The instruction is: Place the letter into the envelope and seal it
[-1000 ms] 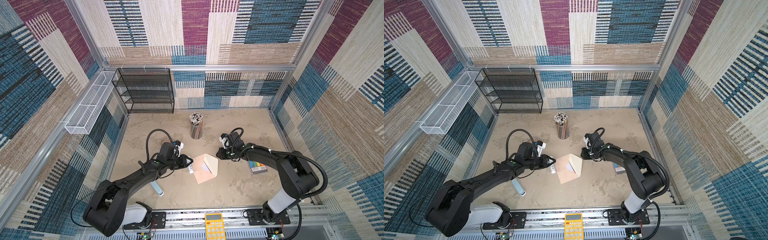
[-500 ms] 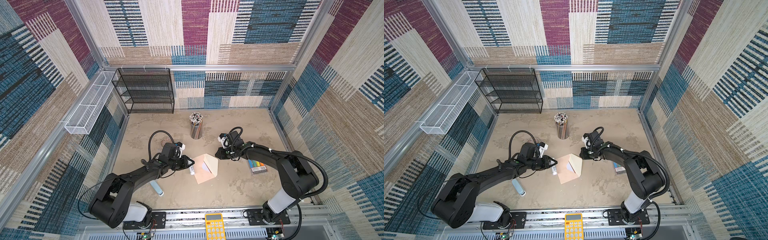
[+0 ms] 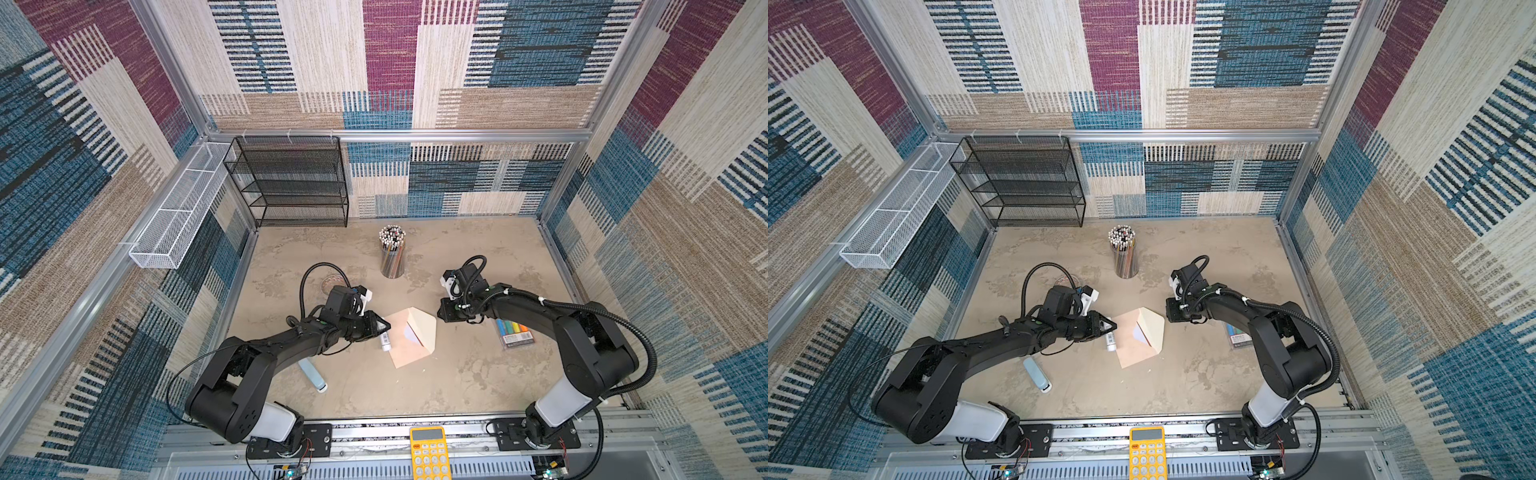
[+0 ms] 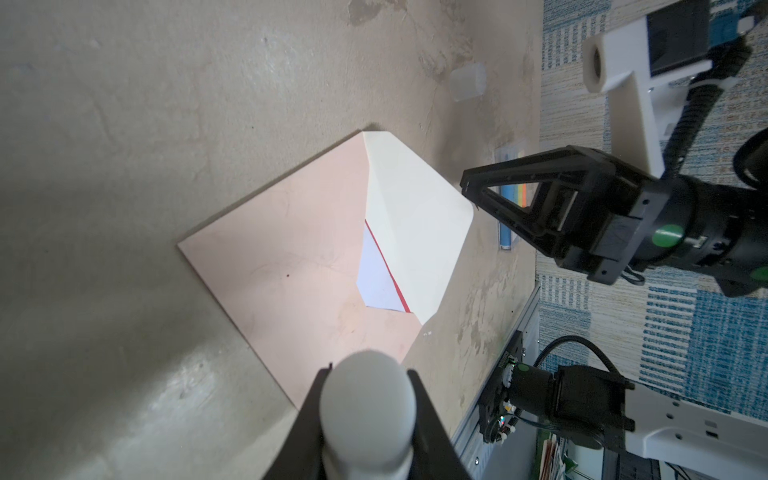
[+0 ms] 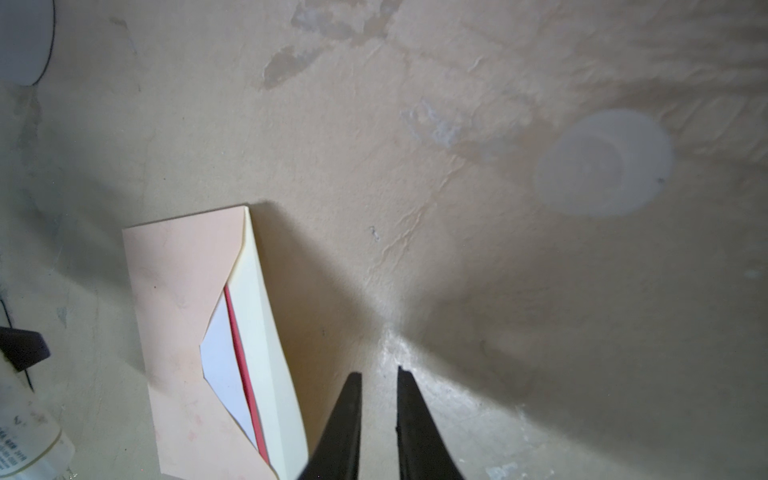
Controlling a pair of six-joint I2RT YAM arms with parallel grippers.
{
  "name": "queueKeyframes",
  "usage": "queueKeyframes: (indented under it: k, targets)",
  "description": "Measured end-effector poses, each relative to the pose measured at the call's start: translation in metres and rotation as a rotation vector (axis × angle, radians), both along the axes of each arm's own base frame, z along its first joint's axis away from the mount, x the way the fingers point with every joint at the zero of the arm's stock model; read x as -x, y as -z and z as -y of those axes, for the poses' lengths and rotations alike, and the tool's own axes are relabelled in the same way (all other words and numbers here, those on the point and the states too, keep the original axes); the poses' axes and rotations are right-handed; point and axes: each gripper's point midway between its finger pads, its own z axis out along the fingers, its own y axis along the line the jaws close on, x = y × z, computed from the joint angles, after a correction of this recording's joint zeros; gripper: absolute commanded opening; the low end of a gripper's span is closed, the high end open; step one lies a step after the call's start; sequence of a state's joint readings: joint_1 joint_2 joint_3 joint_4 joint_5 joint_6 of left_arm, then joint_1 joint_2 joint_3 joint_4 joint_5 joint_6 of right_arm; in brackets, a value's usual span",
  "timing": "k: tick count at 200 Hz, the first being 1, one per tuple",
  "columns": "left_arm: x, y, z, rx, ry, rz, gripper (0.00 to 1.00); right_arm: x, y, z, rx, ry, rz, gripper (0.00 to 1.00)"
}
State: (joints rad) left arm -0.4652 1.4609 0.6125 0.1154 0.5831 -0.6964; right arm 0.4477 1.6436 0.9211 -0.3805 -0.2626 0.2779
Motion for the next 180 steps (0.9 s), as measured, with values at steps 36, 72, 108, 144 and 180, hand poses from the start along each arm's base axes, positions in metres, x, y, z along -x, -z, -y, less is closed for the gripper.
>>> queueKeyframes:
  k: [36, 72, 108, 144, 180]
  targets:
    - [-0.002, 0.005, 0.001, -0.009, 0.002, -0.012, 0.00, 0.006, 0.000, -0.004, -0.022, -0.027, -0.024, 0.18]
    - [-0.003, 0.011, 0.001, -0.017, 0.004, -0.024, 0.00, 0.012, -0.004, -0.008, -0.046, -0.049, -0.042, 0.17]
    - [-0.006, 0.017, 0.003, -0.026, 0.009, -0.037, 0.00, 0.017, -0.011, -0.014, -0.078, -0.075, -0.056, 0.16]
    - [-0.006, 0.023, 0.004, -0.029, 0.013, -0.050, 0.00, 0.022, -0.011, -0.022, -0.092, -0.115, -0.074, 0.15]
    - [-0.006, 0.022, 0.005, -0.024, 0.021, -0.053, 0.00, 0.029, -0.012, -0.035, -0.090, -0.161, -0.091, 0.14]
